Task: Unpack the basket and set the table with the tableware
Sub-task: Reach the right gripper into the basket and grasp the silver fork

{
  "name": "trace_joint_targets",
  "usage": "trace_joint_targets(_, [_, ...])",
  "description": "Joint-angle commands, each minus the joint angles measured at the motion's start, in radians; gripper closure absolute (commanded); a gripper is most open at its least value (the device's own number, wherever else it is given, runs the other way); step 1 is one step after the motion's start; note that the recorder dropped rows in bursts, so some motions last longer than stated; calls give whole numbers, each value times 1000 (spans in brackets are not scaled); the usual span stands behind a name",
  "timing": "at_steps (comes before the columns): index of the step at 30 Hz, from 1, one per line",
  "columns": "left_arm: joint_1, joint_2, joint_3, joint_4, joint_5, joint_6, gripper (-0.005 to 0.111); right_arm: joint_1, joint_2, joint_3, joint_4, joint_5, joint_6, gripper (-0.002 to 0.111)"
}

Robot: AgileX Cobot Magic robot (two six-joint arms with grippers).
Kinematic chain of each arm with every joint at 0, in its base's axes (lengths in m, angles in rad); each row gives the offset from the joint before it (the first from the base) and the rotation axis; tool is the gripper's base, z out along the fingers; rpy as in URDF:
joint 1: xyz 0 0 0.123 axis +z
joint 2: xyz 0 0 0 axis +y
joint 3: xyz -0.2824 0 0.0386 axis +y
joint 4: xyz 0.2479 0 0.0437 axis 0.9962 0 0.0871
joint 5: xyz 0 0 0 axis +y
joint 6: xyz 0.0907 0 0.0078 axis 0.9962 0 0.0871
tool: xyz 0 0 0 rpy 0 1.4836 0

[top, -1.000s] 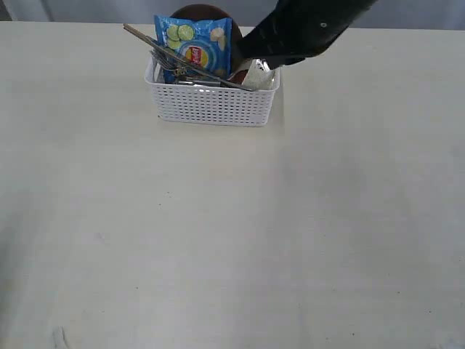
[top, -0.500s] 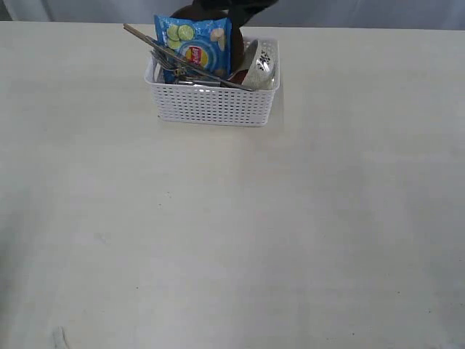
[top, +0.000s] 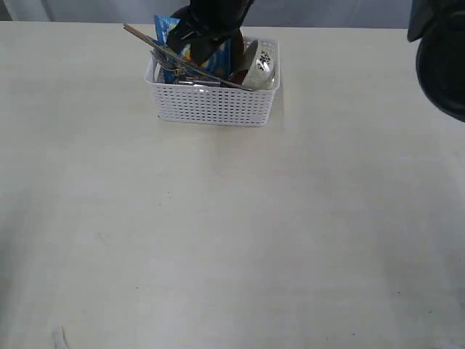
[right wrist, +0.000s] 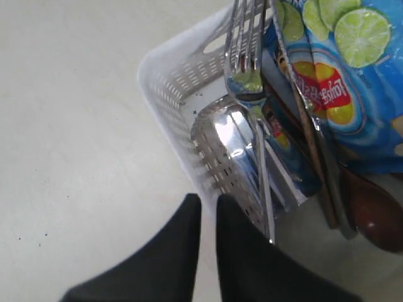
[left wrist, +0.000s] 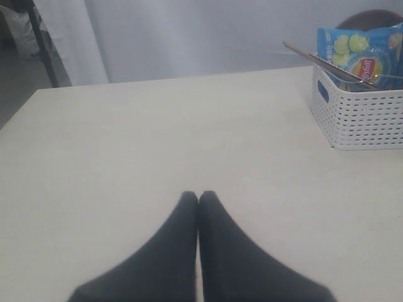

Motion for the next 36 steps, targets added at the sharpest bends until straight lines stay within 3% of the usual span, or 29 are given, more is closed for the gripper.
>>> trace_joint_targets(1, [-5, -2, 2, -4, -1, -2, 107, -3, 6, -9, -1, -63, -15, 73])
trace_joint_targets(4, [-5, -2, 2, -4, -1, -2, 107, -3, 6, -9, -1, -118, -15, 65])
trace_joint_targets(24, [-5, -2, 2, -4, -1, -2, 107, -6, 155, -9, -3, -204, -15, 66])
trace_joint_targets(31, [-5, -2, 2, -4, -1, -2, 107, -6, 134, -9, -3, -194, -15, 105])
trace_joint_targets(36, [-5, -2, 2, -4, -1, -2, 107, -6, 97, -9, -3, -176, -15, 109])
